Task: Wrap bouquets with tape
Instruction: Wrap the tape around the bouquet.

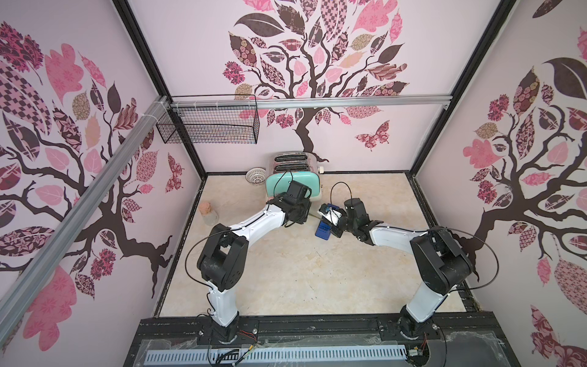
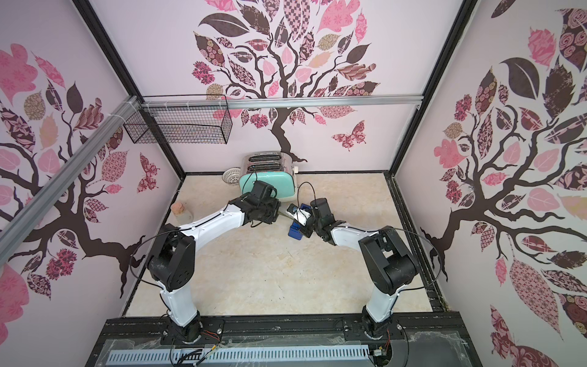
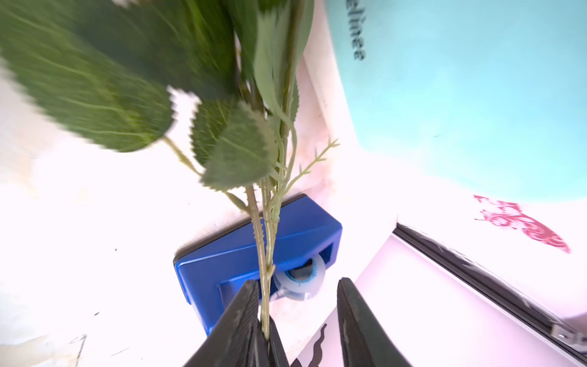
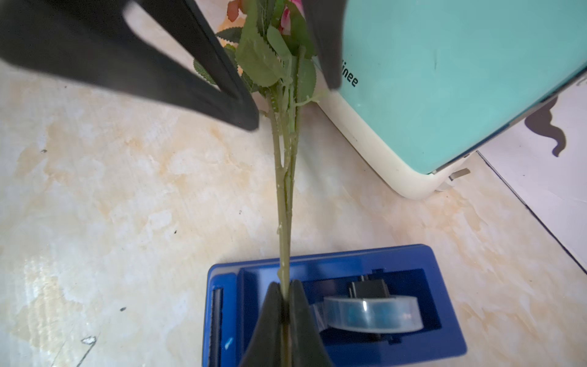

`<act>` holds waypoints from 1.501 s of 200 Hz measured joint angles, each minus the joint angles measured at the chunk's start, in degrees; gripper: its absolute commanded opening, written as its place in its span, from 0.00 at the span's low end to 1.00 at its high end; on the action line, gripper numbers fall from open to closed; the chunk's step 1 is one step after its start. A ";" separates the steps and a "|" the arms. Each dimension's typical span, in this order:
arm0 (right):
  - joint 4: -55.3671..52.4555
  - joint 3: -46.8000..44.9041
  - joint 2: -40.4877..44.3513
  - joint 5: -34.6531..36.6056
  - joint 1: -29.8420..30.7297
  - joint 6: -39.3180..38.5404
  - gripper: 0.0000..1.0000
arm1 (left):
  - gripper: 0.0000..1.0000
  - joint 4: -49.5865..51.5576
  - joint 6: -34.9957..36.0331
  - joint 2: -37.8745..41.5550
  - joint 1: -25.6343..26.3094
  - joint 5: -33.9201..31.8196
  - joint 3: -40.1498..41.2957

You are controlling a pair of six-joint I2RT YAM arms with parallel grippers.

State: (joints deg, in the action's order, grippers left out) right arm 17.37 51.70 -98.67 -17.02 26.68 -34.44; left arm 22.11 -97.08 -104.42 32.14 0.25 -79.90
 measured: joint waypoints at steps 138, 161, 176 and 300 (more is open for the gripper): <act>8.98 -2.14 2.49 10.75 0.22 -12.33 0.00 | 0.46 -0.42 7.30 13.44 -1.68 -2.71 11.89; 10.49 -2.14 2.49 12.94 0.26 -15.80 0.00 | 0.46 -0.87 7.30 13.44 -1.68 -2.67 11.89; 11.61 -2.14 2.49 14.38 0.28 -17.40 0.00 | 0.45 -1.11 7.28 13.44 -1.68 -2.62 11.89; 13.49 -3.41 3.34 16.92 0.59 -21.40 0.00 | 0.42 -3.63 7.21 13.42 -2.23 -1.18 12.20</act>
State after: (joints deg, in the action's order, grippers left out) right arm 30.85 48.29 -95.33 -0.10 27.27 -55.83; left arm 18.48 -89.86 -91.00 29.91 -0.93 -67.70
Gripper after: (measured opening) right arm 0.074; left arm 0.431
